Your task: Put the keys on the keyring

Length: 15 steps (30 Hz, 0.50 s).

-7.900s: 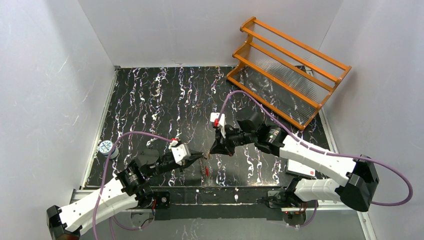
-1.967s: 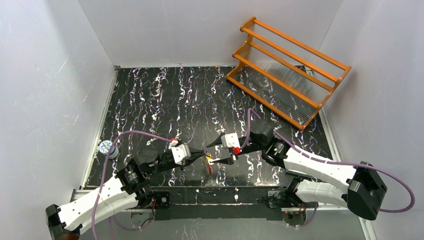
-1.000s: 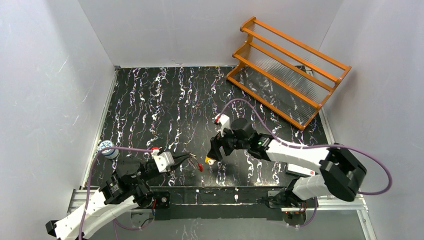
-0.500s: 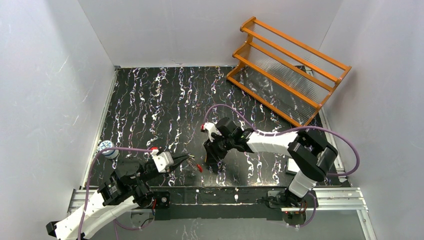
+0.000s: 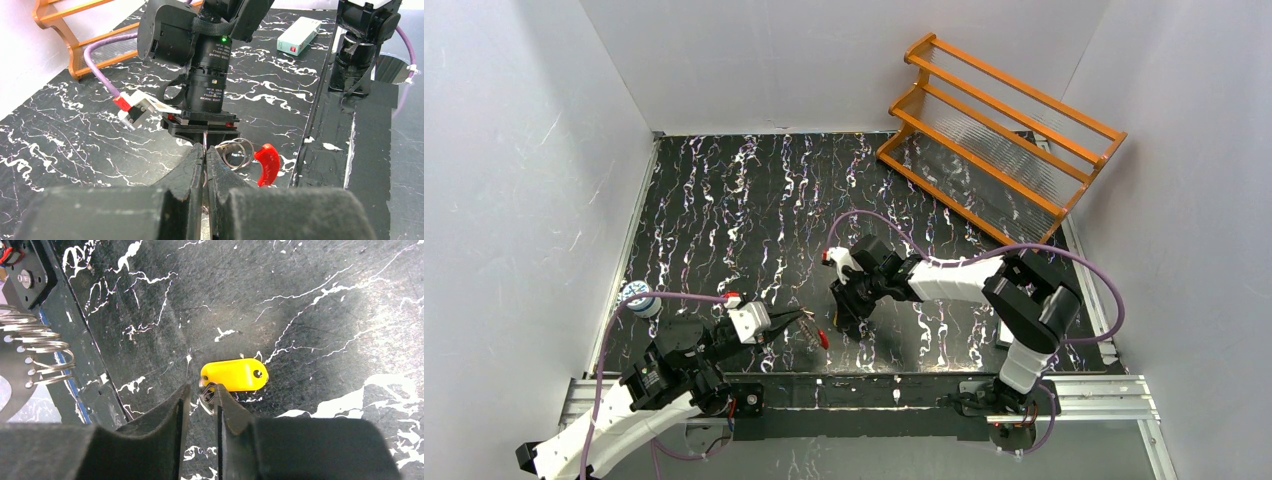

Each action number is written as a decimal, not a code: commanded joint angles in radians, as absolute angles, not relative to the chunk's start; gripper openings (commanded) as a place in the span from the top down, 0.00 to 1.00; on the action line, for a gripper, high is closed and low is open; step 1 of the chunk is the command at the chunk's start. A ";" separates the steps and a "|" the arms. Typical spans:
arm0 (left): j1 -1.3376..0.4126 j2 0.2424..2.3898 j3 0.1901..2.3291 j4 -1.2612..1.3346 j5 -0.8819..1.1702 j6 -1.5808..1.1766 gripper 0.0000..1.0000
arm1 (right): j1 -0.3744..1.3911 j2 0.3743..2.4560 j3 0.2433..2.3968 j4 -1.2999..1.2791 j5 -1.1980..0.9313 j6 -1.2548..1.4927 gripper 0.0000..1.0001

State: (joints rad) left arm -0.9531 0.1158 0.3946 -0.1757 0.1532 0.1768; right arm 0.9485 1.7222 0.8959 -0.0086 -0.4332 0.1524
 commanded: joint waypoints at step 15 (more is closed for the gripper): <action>-0.956 0.128 0.397 -0.125 0.168 0.159 1.00 | 0.938 1.637 0.902 -0.019 -0.454 0.115 0.99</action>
State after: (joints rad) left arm -0.9531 0.1181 0.3939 -0.1635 0.1577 0.1638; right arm 0.9482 1.7283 0.9009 -0.0109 -0.4511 0.1459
